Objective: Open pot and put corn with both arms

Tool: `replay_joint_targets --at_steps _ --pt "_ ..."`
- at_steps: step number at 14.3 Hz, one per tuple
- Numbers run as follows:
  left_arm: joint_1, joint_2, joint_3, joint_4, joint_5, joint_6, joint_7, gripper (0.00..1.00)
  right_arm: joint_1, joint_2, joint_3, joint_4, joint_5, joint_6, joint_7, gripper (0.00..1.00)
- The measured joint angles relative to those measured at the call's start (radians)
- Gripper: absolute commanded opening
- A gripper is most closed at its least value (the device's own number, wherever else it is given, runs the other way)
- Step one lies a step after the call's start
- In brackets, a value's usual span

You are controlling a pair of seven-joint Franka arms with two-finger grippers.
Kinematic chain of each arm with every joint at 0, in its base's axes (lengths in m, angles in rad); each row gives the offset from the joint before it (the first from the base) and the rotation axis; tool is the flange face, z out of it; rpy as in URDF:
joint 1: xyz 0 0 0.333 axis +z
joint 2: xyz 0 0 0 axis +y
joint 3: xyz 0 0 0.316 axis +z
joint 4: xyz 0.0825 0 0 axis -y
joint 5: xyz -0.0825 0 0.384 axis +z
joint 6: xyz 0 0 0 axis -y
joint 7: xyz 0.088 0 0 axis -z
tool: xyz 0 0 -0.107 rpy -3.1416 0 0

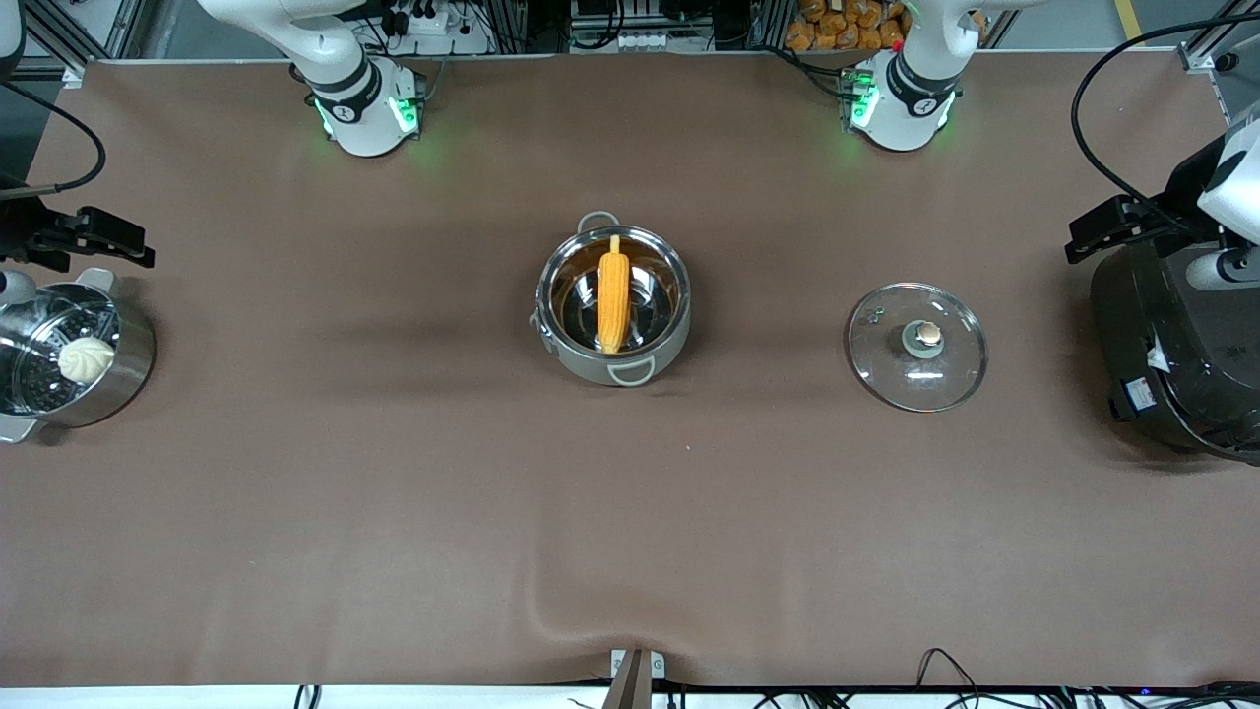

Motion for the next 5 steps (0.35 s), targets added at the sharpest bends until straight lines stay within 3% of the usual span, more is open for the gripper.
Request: replay_joint_targets --at_steps 5 --pt "0.001 0.0 0.004 0.0 0.0 0.0 0.0 1.0 0.005 0.0 0.001 0.0 0.001 0.0 0.028 1.0"
